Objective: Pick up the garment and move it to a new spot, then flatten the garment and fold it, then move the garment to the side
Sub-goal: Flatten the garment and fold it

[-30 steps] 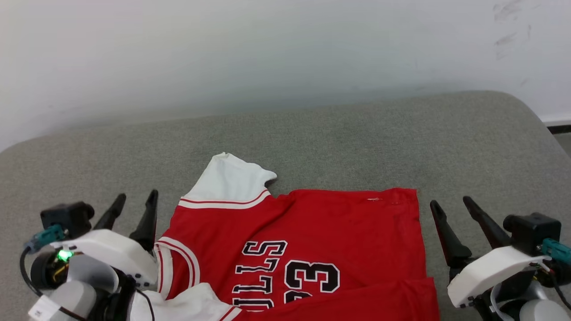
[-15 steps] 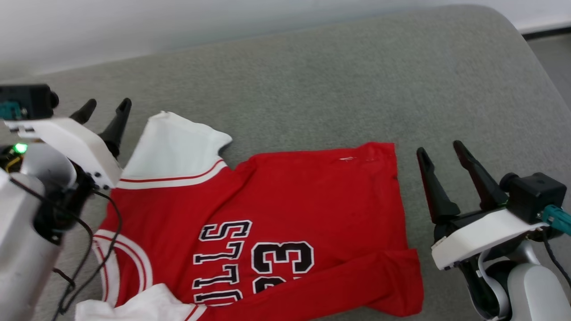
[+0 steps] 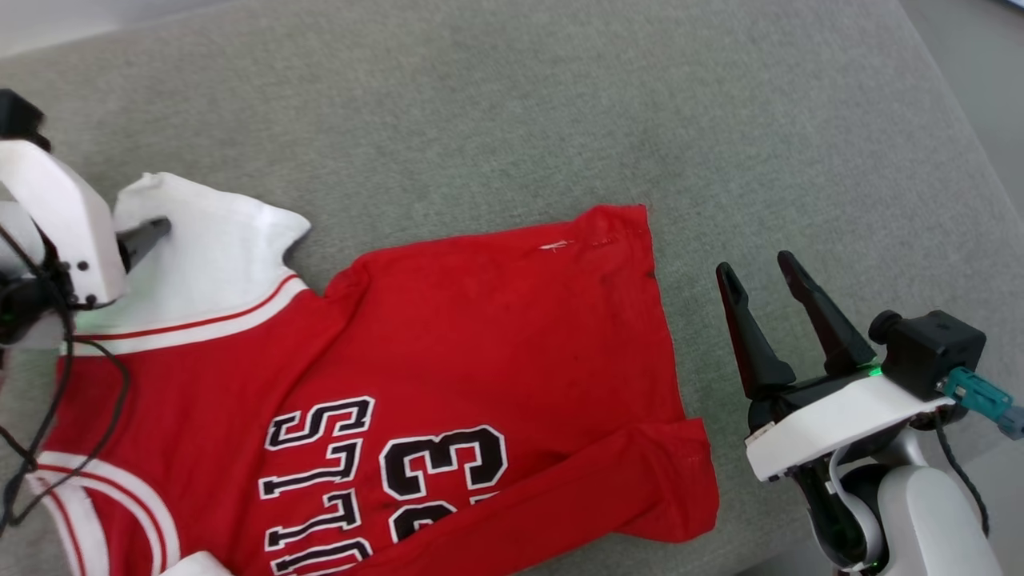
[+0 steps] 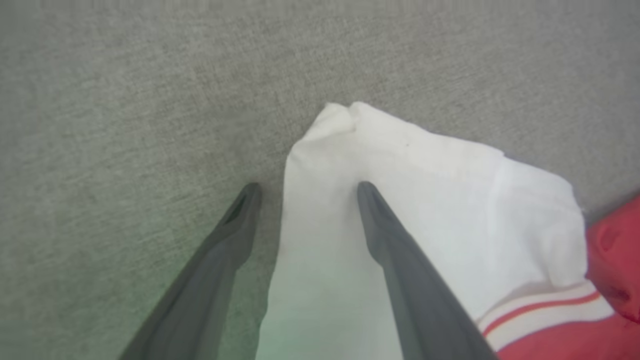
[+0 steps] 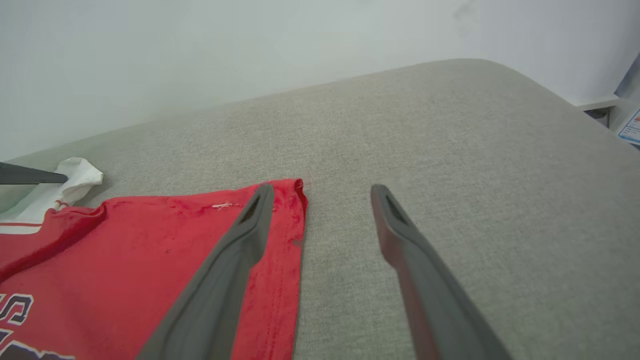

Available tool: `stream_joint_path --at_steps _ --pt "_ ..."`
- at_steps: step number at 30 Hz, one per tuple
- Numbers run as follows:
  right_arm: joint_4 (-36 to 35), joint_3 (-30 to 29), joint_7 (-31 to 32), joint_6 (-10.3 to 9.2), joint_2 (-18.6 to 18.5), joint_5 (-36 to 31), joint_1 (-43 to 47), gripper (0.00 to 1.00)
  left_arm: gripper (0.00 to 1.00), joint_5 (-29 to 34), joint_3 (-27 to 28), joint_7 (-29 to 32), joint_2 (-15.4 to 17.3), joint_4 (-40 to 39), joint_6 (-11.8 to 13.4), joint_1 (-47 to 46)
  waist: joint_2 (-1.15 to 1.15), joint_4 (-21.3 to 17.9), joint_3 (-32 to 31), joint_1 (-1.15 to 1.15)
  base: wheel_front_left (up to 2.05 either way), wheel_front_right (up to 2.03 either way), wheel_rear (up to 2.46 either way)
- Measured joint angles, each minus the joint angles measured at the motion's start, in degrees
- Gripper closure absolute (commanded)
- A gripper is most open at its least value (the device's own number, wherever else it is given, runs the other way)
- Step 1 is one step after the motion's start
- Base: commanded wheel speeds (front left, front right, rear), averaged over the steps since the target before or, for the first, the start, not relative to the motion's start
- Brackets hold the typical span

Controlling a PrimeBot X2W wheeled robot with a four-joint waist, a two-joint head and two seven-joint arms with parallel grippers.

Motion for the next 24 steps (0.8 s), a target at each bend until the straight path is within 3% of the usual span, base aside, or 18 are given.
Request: stream_joint_path --at_steps 3,4,6,15,24 --pt "1.7 0.3 -0.8 0.0 0.1 1.7 -0.1 0.0 0.02 -1.1 -1.0 5.6 1.0 1.4 0.0 -1.4 0.0 -1.4 1.7 -0.01 0.0 0.0 0.0" --pt "2.1 0.3 -0.9 0.0 0.1 2.0 -0.1 0.0 0.52 -1.2 -1.2 6.3 1.0 1.5 0.0 -1.7 0.0 -1.6 1.9 -0.01 0.0 0.0 0.0" --pt "2.8 0.3 -1.1 0.0 0.1 2.5 -0.4 0.0 1.0 -1.2 -1.4 6.6 1.0 1.7 -0.4 -1.9 0.0 -1.9 2.1 -0.01 0.0 0.0 0.0" --pt "8.4 -1.8 5.5 0.0 0.0 5.5 -3.1 0.0 1.0 1.1 -2.1 -1.3 -2.7 4.5 -1.1 -1.6 0.0 -0.6 -0.5 -0.01 0.0 0.0 0.0" --pt "22.7 0.2 19.1 0.0 -5.9 9.2 -15.5 0.0 1.0 3.4 -2.8 -8.9 -6.7 2.6 -2.6 -3.2 0.0 6.1 -4.5 -0.01 0.0 0.0 0.0"
